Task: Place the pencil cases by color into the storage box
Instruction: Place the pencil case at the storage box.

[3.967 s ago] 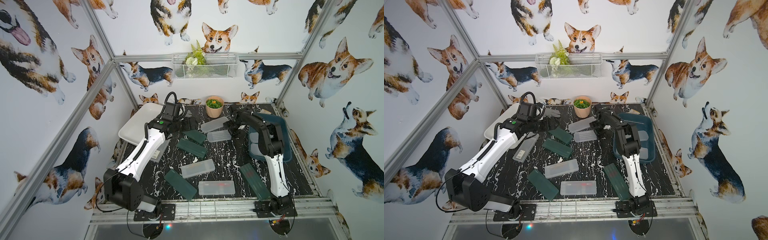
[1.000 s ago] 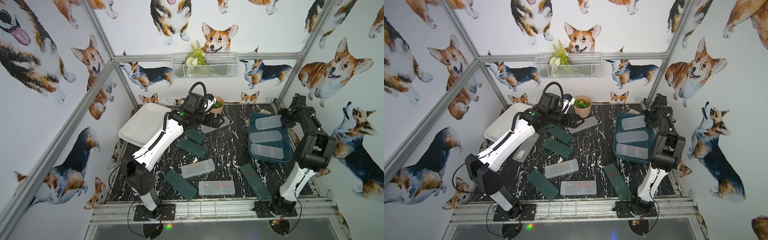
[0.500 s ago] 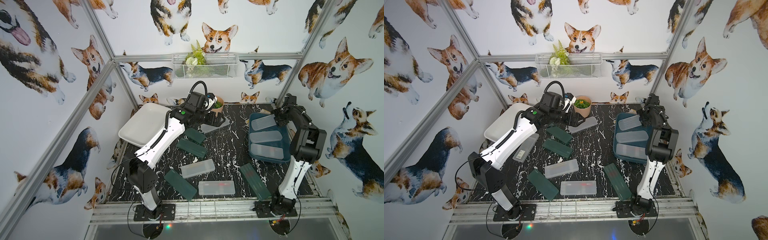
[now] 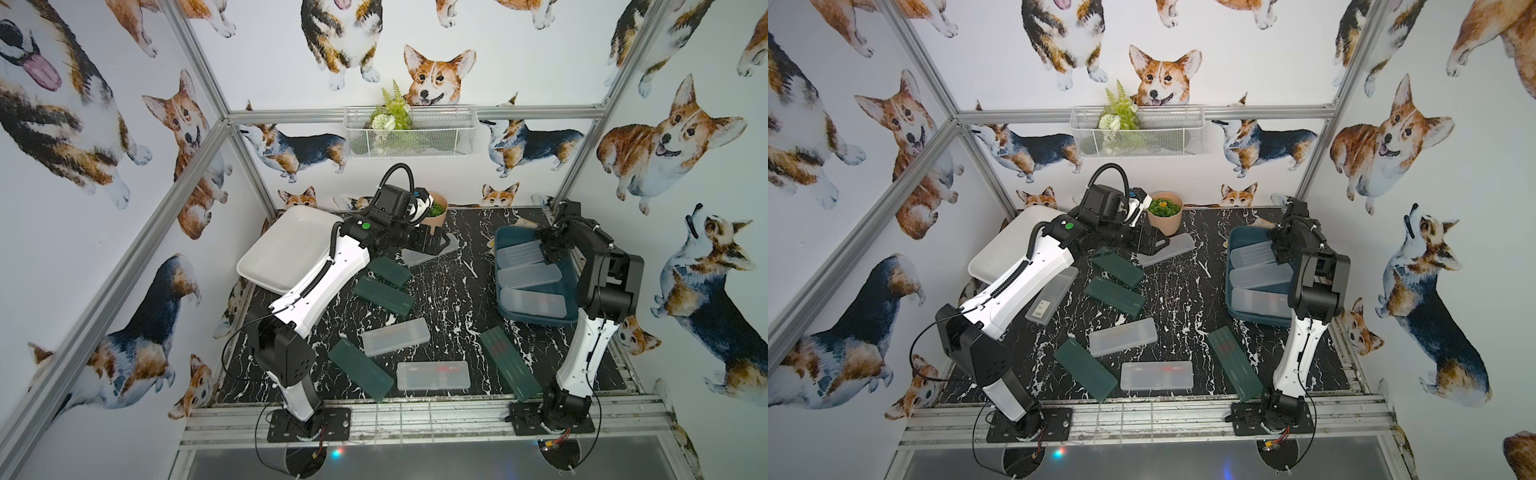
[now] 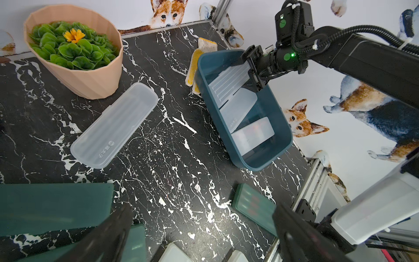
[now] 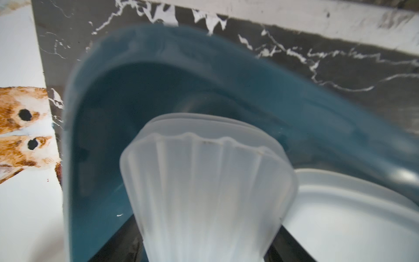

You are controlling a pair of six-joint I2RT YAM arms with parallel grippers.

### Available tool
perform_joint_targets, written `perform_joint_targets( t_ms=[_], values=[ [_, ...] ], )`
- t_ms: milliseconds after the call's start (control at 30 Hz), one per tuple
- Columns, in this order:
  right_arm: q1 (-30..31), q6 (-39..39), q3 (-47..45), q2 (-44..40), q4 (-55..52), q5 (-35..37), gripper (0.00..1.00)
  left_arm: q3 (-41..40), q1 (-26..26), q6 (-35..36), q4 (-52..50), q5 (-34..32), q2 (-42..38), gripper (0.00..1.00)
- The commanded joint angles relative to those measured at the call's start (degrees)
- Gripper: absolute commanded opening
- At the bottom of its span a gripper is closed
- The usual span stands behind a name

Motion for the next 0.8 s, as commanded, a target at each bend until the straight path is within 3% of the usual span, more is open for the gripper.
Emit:
perform_joint_targets(
  t_ms=[0,333,567,767],
  values=[
    [0.19,3.18,-0.26,0.33,-4.14,-0.95,0.66,-0.68,0.36,0.27,0.40,0.07,-0.92,0.99],
    [0.19,6.42,-1.75,-0.43,-12.18,-3.77,0.73,-3.08,0.61,0.15,1.54,-0.23,-2.46,0.99],
    [-0.03,8.38,-6.01,-3.14,-13.26,-5.18,0.84,-3.98,0.92,0.11,2.24,-0.19,-2.66,0.99],
    [-0.39,6.12,-1.17,-4.63,-16.23,-3.22,0.92,-3.76,1.22,0.24,1.74,-0.76,-2.66,0.99]
  ],
)
